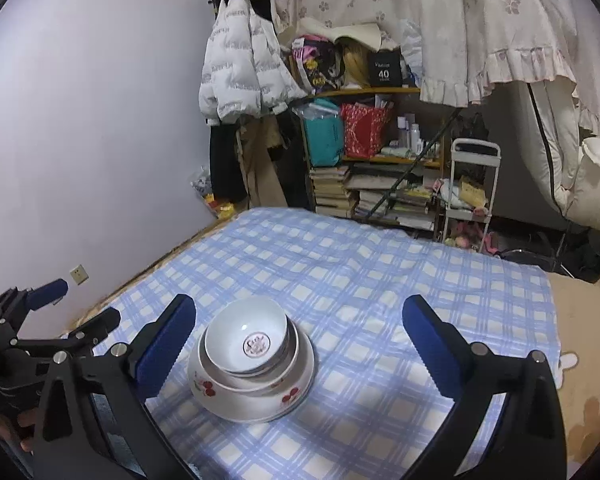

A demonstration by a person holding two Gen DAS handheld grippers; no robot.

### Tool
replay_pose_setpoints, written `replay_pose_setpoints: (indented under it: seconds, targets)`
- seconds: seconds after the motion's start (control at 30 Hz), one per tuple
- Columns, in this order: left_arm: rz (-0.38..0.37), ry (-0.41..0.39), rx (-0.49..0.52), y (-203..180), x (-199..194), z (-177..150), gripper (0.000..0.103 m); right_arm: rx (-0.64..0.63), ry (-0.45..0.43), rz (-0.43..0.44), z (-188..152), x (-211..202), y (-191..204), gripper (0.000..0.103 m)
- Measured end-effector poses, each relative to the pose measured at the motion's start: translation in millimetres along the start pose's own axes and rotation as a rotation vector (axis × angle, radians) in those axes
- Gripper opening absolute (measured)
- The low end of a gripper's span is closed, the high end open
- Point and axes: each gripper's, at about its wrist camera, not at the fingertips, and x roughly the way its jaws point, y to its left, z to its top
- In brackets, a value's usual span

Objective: Organize plates and bowls

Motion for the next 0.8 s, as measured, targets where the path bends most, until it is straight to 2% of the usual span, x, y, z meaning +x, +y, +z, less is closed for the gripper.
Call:
replay_pose_setpoints:
  seconds: [0.07,0.33,0.8]
  targets:
    - [0.027,-0.014,0.016,-1.6,-0.8,0.0,0.090,-0.016,0.010,-0.014,-2.2,3.4,1.1,0.103]
    - [0.030,-0.022,0.038,-6.8,6.1,2.3,0.090,-0.043,0.031,-0.017,-7.7,10.0,3.6,0.103]
    - [0.031,-0.052,0.017,-4.7,3.3,4.0,0.090,-0.038,0.046,-0.034,-9.1,14.7,1.6,0.103]
